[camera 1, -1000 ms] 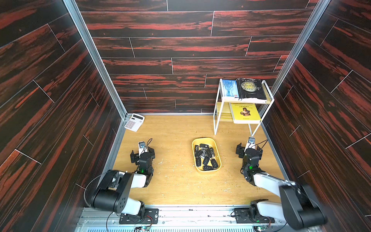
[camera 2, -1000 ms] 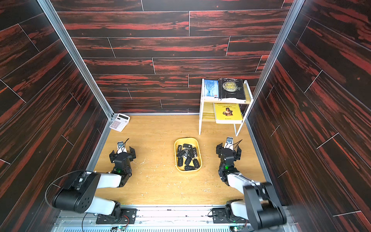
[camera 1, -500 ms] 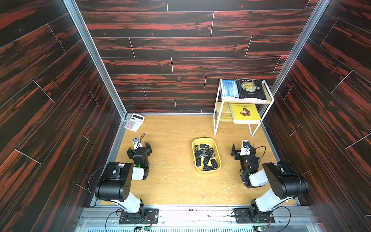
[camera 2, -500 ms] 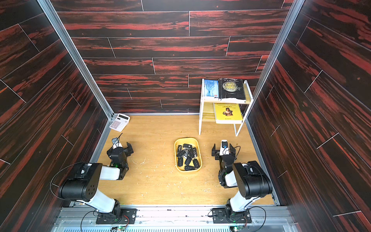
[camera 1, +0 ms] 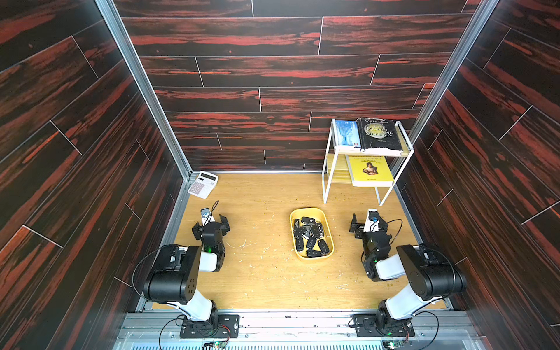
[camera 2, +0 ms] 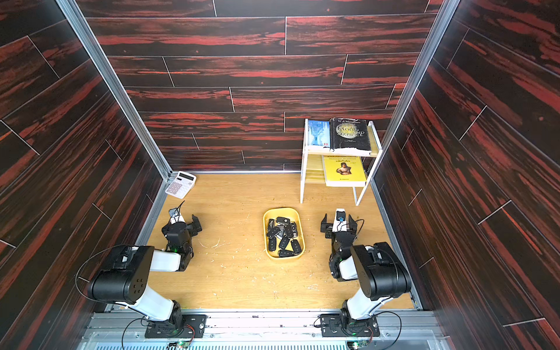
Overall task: Place the car key into the storage box
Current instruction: Reset both arms
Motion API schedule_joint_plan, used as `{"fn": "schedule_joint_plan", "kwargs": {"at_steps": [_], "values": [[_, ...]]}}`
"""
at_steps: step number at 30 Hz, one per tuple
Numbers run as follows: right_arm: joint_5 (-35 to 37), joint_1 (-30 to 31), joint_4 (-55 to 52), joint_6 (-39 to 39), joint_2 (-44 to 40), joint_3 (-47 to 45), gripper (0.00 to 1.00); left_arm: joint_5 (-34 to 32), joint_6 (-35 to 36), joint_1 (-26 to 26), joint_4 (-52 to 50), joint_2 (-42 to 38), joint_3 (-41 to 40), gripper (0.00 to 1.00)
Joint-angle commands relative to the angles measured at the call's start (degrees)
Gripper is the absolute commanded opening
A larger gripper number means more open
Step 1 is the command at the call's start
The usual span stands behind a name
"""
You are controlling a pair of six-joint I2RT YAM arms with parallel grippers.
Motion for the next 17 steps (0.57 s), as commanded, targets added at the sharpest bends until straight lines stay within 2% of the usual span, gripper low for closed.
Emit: {"fn": "schedule_joint_plan", "kwargs": {"at_steps": [1, 17], "values": [[1.5, 0.0, -0.2, 0.8, -0.3, 0.8, 0.98, 0.3, -0.3, 0.3, 0.3, -0.6, 0.2, 1.0], [1.8, 0.2, -0.3, 0.6, -0.2, 0.8, 0.99, 0.3, 0.1, 0.3, 0.8, -0.4, 0.1, 1.0]]}}
